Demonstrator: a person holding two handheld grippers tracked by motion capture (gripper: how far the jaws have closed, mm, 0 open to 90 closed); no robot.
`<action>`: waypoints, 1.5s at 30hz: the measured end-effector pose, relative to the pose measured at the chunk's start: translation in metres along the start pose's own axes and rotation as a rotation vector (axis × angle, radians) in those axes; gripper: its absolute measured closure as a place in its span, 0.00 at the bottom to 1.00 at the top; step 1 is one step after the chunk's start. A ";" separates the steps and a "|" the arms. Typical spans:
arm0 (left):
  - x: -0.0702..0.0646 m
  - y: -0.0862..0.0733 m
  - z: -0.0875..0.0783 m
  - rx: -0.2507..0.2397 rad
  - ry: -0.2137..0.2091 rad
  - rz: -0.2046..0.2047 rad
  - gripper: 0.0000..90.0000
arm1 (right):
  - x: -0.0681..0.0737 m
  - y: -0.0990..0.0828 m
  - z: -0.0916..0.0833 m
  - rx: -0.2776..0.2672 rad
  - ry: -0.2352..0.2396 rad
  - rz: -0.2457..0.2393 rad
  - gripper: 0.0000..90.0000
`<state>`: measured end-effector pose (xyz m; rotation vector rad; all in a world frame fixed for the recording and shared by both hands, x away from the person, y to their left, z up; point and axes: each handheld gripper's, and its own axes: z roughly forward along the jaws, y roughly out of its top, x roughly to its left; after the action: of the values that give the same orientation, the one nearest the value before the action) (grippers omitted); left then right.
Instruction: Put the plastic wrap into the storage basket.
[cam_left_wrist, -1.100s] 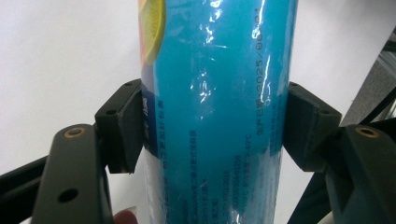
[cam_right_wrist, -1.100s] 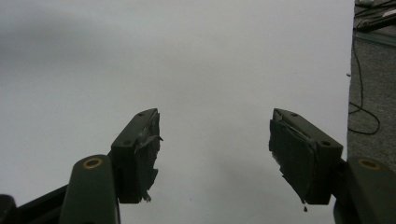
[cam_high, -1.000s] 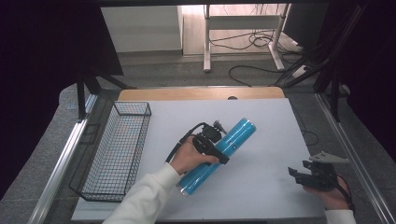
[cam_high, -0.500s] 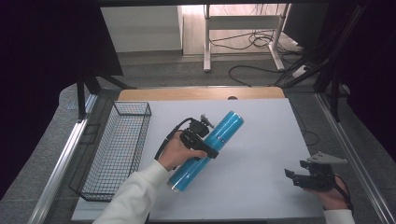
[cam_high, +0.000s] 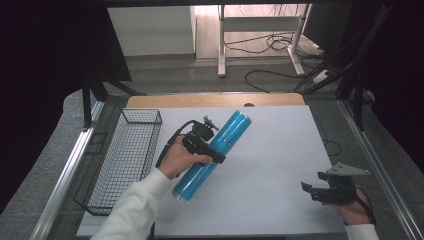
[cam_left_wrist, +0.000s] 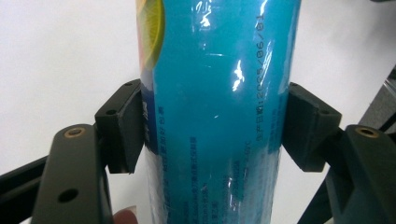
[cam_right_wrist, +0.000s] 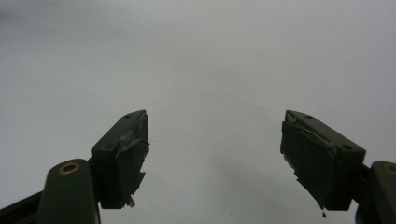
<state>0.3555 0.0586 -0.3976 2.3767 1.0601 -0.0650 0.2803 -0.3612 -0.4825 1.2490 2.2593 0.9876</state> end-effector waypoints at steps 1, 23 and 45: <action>0.002 0.000 -0.003 -0.002 0.000 0.000 0.35 | 0.000 0.000 0.000 0.002 -0.001 -0.003 0.27; 0.034 -0.002 -0.054 -0.020 0.096 -0.064 0.35 | 0.002 0.002 0.000 0.007 -0.007 -0.008 0.26; 0.054 -0.018 -0.098 -0.062 0.169 -0.116 0.35 | 0.002 0.001 0.002 0.021 -0.022 -0.005 0.26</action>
<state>0.3638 0.1526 -0.3347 2.2948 1.2596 0.1273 0.2813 -0.3587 -0.4829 1.2566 2.2603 0.9462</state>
